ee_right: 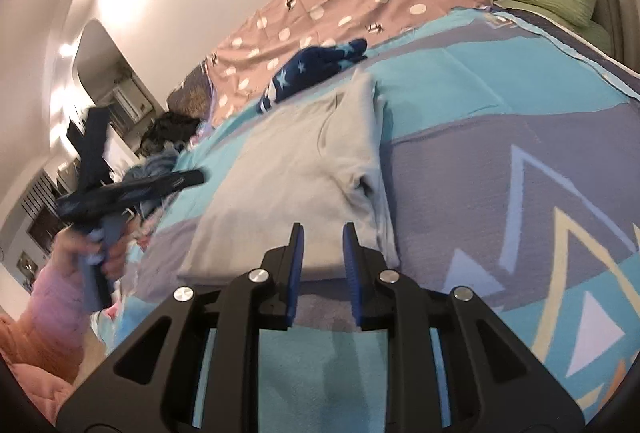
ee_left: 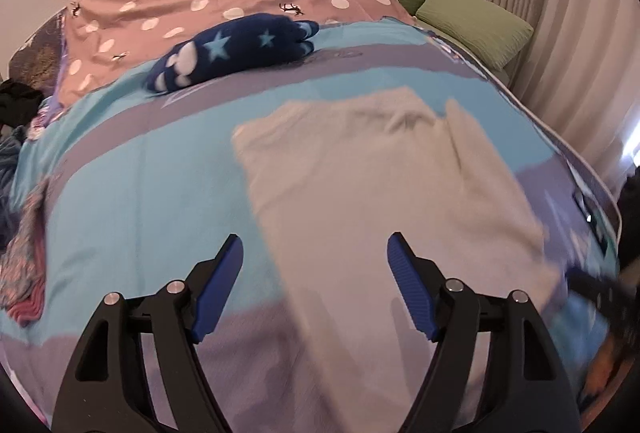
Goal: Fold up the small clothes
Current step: 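Open both tools and release the folded grey shirt onto the bed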
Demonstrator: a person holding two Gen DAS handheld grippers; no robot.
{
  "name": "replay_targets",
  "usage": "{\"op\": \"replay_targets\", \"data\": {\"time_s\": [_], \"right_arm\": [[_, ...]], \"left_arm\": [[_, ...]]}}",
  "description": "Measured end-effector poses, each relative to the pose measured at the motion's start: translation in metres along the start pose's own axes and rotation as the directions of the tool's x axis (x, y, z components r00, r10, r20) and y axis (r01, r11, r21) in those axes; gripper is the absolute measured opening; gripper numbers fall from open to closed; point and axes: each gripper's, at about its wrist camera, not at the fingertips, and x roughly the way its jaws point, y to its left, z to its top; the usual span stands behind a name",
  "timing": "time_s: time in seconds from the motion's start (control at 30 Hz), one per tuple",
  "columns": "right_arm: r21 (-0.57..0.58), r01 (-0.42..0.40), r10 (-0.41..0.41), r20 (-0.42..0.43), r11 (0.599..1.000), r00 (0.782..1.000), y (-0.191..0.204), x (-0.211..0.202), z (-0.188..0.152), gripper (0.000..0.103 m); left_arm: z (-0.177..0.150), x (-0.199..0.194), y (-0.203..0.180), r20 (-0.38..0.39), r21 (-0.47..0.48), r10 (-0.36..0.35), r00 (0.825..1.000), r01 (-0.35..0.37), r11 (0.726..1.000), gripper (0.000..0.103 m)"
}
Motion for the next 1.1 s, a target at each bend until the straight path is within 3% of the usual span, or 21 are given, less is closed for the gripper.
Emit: {"op": "replay_targets", "data": {"time_s": [0.07, 0.27, 0.4, 0.57, 0.67, 0.77, 0.8, 0.9, 0.93, 0.97, 1.0, 1.03, 1.1], "right_arm": [[0.009, 0.047, -0.046, -0.029, 0.999, 0.999, -0.004, 0.009, -0.001, 0.020], [0.033, 0.054, -0.052, -0.055, 0.998, 0.997, -0.010, 0.015, -0.006, 0.020], [0.005, 0.099, -0.099, -0.068, 0.995, 0.993, -0.004, 0.018, -0.008, 0.020], [-0.014, 0.112, -0.113, -0.066, 0.994, 0.991, 0.002, 0.010, -0.003, 0.022], [-0.045, 0.091, -0.092, -0.021, 0.995, 0.996, 0.012, 0.003, 0.014, 0.027], [-0.072, 0.035, -0.034, 0.013, 0.997, 0.999, 0.024, 0.006, 0.036, 0.028], [-0.080, 0.024, -0.022, 0.019, 0.996, 1.000, 0.026, 0.010, 0.041, 0.028], [-0.069, 0.035, -0.035, -0.001, 0.997, 0.999, 0.021, 0.031, 0.049, 0.033], [-0.043, 0.078, -0.080, -0.047, 0.996, 0.996, 0.011, 0.046, 0.048, 0.034], [-0.028, 0.129, -0.132, -0.091, 0.991, 0.987, 0.003, 0.057, 0.045, 0.027], [-0.015, 0.158, -0.159, -0.126, 0.987, 0.979, -0.006, 0.066, 0.041, 0.021], [0.004, 0.141, -0.140, -0.104, 0.990, 0.985, -0.012, 0.064, 0.039, 0.019], [0.016, 0.113, -0.111, -0.115, 0.993, 0.987, -0.014, 0.058, 0.042, 0.019]], "left_arm": [[-0.023, -0.015, 0.003, 0.006, 0.013, 0.002, 1.000, -0.002, 1.000, 0.083], [-0.087, -0.033, -0.005, -0.047, 0.098, -0.039, 0.998, 0.043, 0.994, 0.083], [-0.105, -0.012, -0.009, -0.095, 0.138, 0.028, 0.995, -0.015, 0.990, 0.084], [-0.104, -0.017, -0.006, -0.070, 0.137, 0.028, 0.997, -0.018, 0.990, 0.089], [-0.092, -0.038, -0.007, -0.007, 0.142, -0.030, 1.000, 0.030, 0.989, 0.089], [-0.072, -0.052, -0.005, 0.074, 0.106, -0.117, 0.990, 0.109, 0.988, 0.089], [-0.068, -0.049, -0.006, 0.083, 0.099, -0.117, 0.990, 0.108, 0.989, 0.089], [-0.061, -0.017, -0.008, 0.044, 0.066, -0.052, 0.998, 0.049, 0.997, 0.089], [-0.063, -0.005, -0.006, 0.015, 0.052, -0.029, 0.999, 0.028, 0.998, 0.089], [-0.068, 0.015, -0.003, -0.037, 0.028, -0.009, 0.999, 0.010, 1.000, 0.089], [-0.071, 0.024, 0.002, -0.064, -0.003, -0.023, 0.998, 0.023, 1.000, 0.091], [-0.075, 0.028, 0.008, -0.063, -0.050, -0.054, 0.997, 0.051, 0.997, 0.093], [-0.076, 0.022, 0.017, -0.047, -0.094, -0.100, 0.994, 0.096, 0.991, 0.093]]}}
